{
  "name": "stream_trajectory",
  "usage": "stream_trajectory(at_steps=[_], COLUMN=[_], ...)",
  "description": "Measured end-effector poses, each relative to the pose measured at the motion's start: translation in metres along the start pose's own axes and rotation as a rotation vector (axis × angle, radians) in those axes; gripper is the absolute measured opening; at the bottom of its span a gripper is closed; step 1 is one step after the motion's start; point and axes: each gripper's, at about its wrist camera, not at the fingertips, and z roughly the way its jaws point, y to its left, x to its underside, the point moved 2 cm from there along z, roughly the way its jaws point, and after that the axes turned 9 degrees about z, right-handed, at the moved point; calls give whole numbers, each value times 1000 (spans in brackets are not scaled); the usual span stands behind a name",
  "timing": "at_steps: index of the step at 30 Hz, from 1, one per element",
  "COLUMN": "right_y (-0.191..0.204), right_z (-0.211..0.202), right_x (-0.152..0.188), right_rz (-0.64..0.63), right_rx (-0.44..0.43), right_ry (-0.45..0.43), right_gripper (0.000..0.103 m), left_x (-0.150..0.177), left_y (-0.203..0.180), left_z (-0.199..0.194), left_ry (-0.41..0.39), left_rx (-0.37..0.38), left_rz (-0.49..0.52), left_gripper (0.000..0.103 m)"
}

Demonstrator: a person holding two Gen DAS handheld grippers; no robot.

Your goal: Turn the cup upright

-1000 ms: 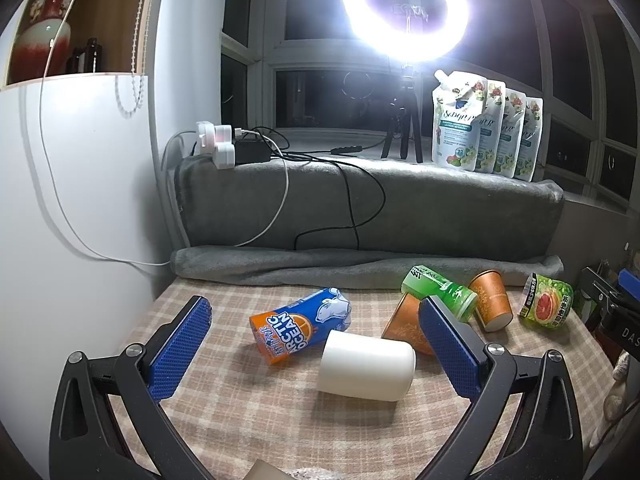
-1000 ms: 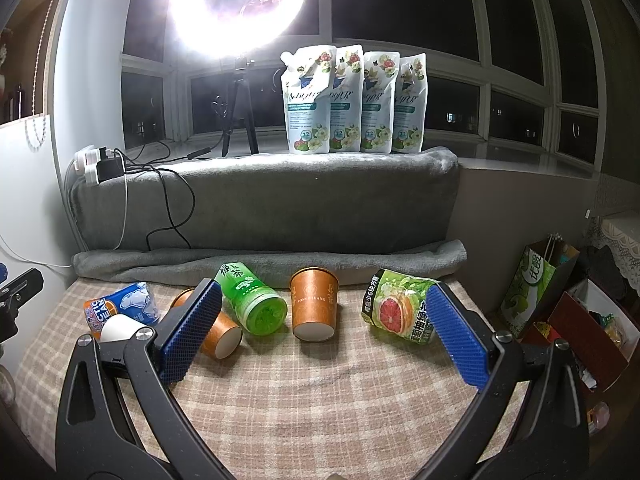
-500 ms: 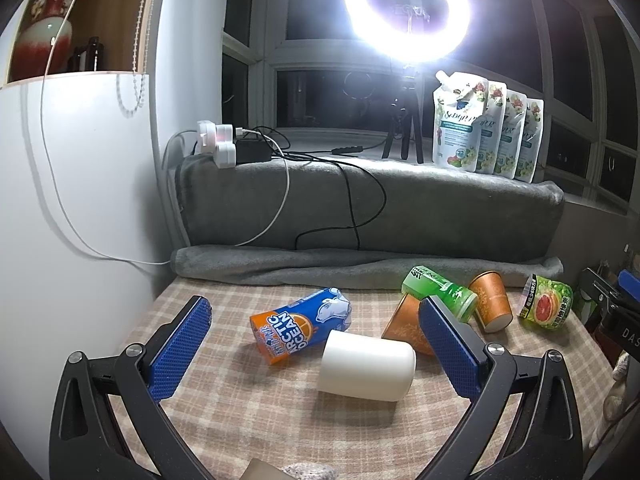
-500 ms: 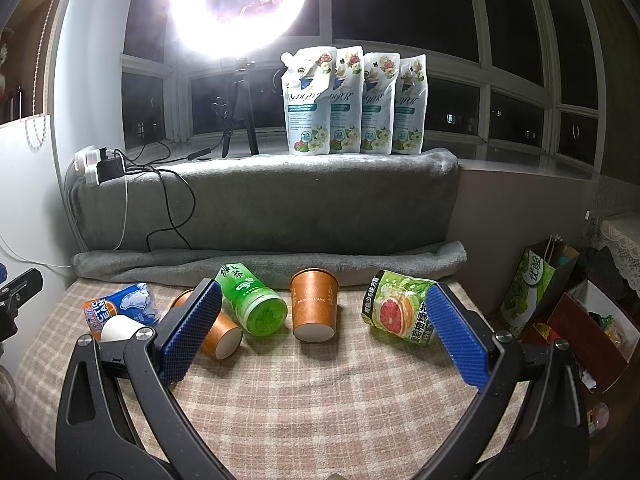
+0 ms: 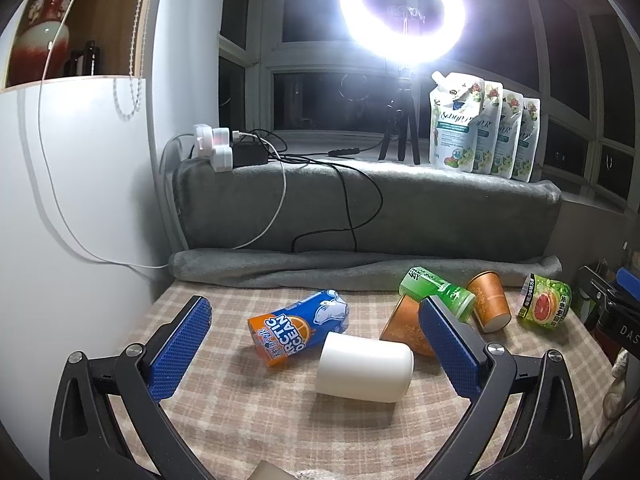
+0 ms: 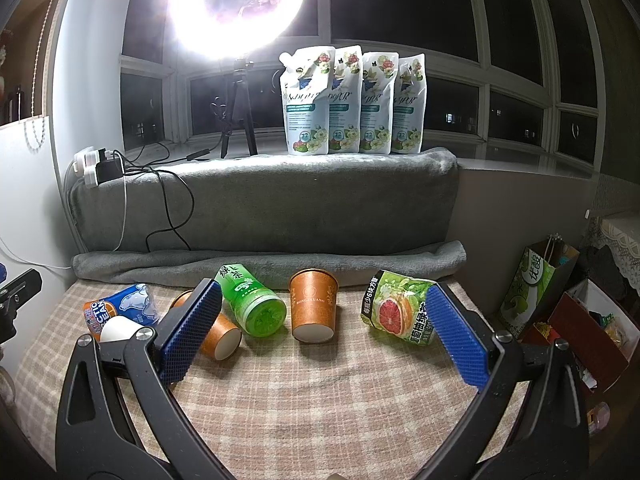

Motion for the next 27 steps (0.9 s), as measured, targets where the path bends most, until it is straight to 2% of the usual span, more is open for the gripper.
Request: stream_trajectory(at_steps=[27], right_y=[7], right_z=[11], right_x=[2], right_rz=[-15], right_rx=[-30], right_ry=[16], right_gripper=[103], left_x=[-1], left_y=[7], left_z=[2], left_ry=[4], left_rx=[-4], left_rz=[-3], left_gripper=[103])
